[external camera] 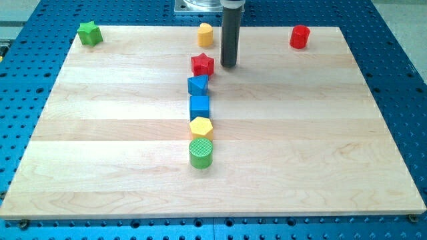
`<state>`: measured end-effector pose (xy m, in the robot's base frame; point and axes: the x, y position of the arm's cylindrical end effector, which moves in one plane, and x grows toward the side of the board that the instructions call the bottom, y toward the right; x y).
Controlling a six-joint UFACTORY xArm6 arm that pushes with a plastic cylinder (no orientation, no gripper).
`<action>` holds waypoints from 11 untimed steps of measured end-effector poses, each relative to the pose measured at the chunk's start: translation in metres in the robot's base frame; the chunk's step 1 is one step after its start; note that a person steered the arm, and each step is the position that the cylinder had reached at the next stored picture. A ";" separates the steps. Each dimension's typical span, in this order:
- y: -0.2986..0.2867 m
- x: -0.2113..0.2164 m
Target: Slide the yellow heart diagonally top right to the red star
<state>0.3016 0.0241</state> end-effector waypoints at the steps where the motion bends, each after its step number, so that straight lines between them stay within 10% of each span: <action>1: -0.063 -0.008; 2: -0.115 -0.024; 7: -0.007 -0.106; 9: 0.021 -0.056; 11: -0.114 -0.005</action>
